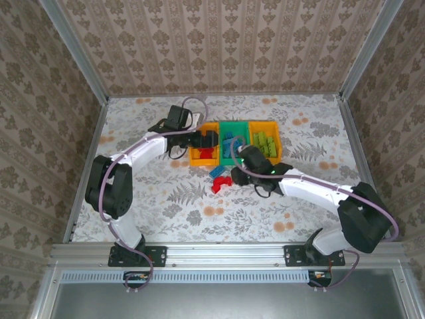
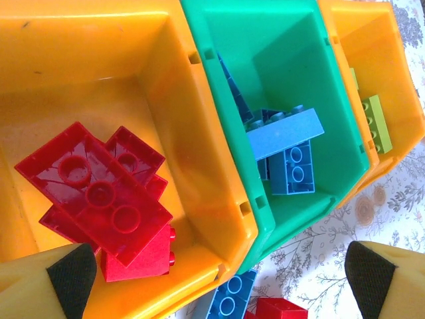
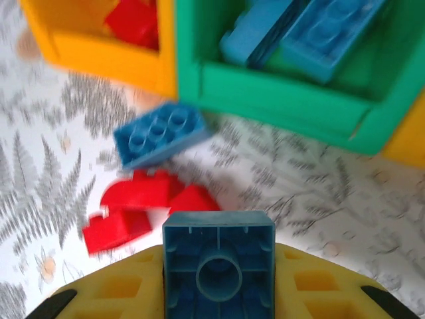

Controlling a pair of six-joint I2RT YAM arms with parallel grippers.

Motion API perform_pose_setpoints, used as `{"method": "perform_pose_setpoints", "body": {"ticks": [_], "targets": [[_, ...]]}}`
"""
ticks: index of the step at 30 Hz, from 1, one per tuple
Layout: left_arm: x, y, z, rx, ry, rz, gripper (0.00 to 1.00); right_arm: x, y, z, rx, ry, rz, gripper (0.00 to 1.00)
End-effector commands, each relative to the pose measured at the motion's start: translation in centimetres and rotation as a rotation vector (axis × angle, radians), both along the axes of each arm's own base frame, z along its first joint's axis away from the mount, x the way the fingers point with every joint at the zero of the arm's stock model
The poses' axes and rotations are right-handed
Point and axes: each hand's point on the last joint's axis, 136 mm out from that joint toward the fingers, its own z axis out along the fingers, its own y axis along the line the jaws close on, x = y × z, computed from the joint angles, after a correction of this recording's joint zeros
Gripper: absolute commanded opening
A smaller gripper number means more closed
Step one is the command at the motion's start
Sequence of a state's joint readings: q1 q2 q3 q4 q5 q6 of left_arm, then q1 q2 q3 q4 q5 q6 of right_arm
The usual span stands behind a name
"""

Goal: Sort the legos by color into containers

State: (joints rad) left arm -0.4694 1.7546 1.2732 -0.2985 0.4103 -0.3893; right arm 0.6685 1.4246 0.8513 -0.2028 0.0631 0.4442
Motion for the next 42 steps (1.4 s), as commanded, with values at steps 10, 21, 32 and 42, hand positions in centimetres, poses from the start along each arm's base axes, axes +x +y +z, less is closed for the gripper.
{"method": "perform_pose_setpoints", "body": {"ticks": [10,21,32,42], "targets": [[-2.2,2.2,-0.4,0.071,-0.035,-0.026,1.00,8.3,-0.9,3.4,0.237,0.090,-0.173,0.29],[-5.2,3.1,-2.3,0.113,0.005,-0.073,1.00,13.7,0.0,1.3,0.282,0.189,-0.251,0.29],[-8.5,2.7,-4.1,0.172,0.012,-0.144,1.00,15.2,-0.1,0.6,0.282,0.212,-0.266,0.29],[-9.4,1.9,-4.2,0.188,0.001,-0.196,1.00,15.0,-0.2,-0.3,0.275,0.240,-0.275,0.33]]}}
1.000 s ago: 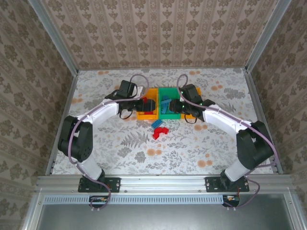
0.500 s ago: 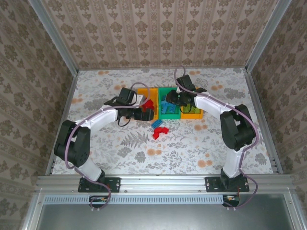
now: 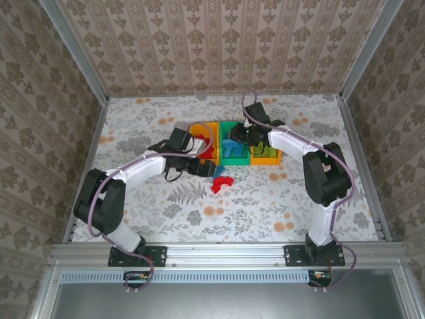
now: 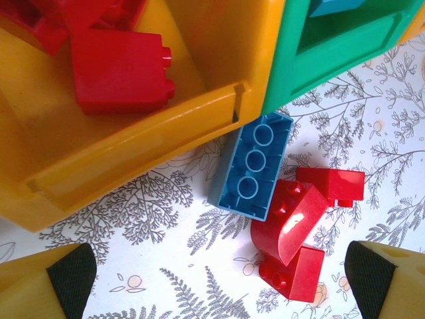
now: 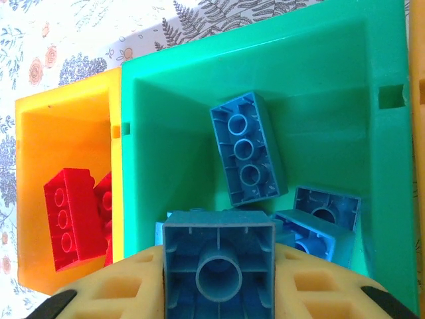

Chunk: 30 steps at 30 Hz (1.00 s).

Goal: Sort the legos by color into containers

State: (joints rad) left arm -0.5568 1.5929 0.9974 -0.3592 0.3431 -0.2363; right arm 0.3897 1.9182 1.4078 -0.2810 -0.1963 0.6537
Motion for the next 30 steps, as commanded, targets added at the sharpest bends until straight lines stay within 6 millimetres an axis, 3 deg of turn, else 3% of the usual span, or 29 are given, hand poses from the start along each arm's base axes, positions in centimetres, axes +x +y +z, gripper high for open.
{"method": "perform_pose_setpoints", "body": {"ticks": [1,12,20,30], "targets": [[-0.7,-0.1,0.7,0.009,-0.030,-0.039,1.00,-0.2,0.0,-0.6,0.007,0.046,-0.001,0.34],[-2.2,-0.8,0.0,0.017,-0.026,-0.094,1.00,-0.3,0.0,-0.4,0.011,0.047,-0.003,0.41],[-2.3,-1.0,-0.2,0.021,-0.027,-0.088,1.00,-0.2,0.0,0.1,0.014,0.039,-0.008,0.58],[-3.0,-0.9,-0.3,0.027,-0.028,-0.110,1.00,-0.5,-0.3,2.1,0.031,-0.012,-0.017,0.68]]}}
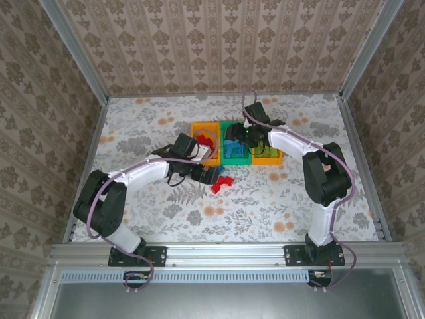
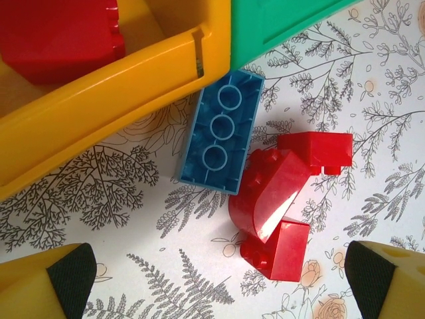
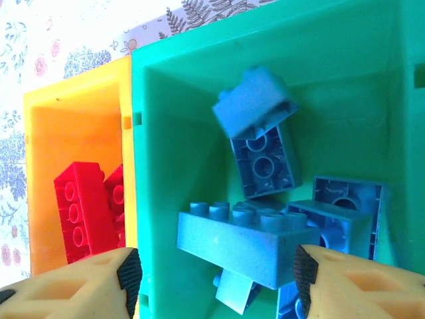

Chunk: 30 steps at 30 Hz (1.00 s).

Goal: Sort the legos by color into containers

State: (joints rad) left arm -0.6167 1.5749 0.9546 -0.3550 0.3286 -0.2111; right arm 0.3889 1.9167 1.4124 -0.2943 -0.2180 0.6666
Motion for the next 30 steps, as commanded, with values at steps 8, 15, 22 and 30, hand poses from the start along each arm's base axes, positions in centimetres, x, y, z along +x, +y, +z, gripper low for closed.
{"method": "perform_pose_setpoints", "body": {"ticks": [8,15,22,30], "targets": [[-2.9,-0.8,-0.3,0.049,-0.039,-0.150,1.00,-0.9,-0.8,4.0,0.024,-0.107,0.001,0.77],[-4.0,-1.4,-1.1,0.075,-0.041,-0.210,0.99,-2.4,-1.6,4.5,-0.003,-0.141,0.025,0.78],[-4.9,-2.3,-2.1,0.110,-0.031,-0.264,0.96,-3.8,-2.8,3.7,-0.052,-0.127,0.018,0.78],[-4.4,-2.0,-3.7,0.235,-0.037,-0.249,0.89,-4.1,-3.3,3.5,-0.061,-0.122,0.006,0.79]]}}
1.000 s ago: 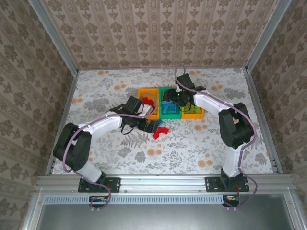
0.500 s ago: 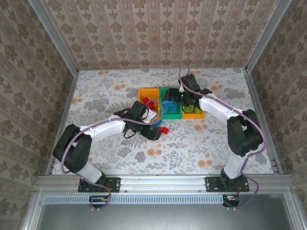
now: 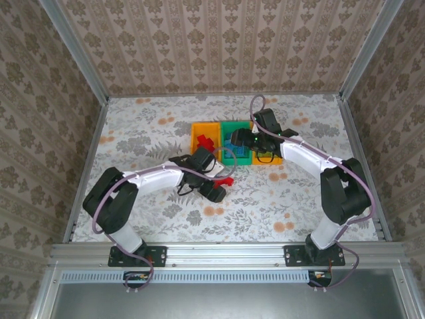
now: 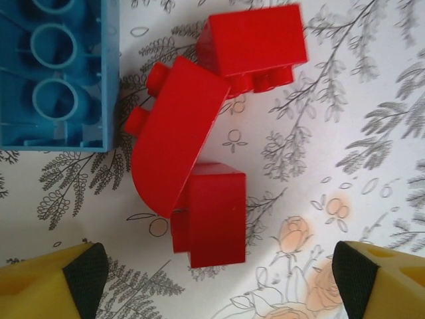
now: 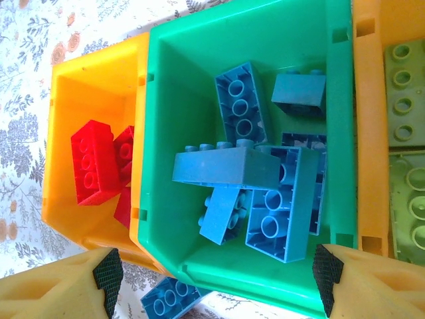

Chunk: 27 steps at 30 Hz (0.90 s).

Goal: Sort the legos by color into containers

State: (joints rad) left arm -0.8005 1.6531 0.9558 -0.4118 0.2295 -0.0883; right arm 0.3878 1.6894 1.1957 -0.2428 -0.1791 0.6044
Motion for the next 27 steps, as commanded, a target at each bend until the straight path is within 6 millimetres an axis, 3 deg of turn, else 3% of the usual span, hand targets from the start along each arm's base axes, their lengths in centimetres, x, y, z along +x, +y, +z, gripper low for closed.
{"method": "perform_pose_setpoints", "body": {"ticks": [1,13,27], "targets": [[0.7,0.4,-0.2,0.068,-0.030,-0.002,0.89,-0.2,-0.9,1.0,-0.025,-0.028,-0.014,0.79],[1.1,-1.1,-0.7,0.089,-0.041,-0.026,0.82,-0.3,-1.3,0.2,-0.033,-0.011,-0.024,0.79],[0.2,-0.8,-1.1,0.110,-0.010,-0.054,0.41,-0.2,-1.6,0.1,-0.030,-0.008,-0.030,0.80]]}}
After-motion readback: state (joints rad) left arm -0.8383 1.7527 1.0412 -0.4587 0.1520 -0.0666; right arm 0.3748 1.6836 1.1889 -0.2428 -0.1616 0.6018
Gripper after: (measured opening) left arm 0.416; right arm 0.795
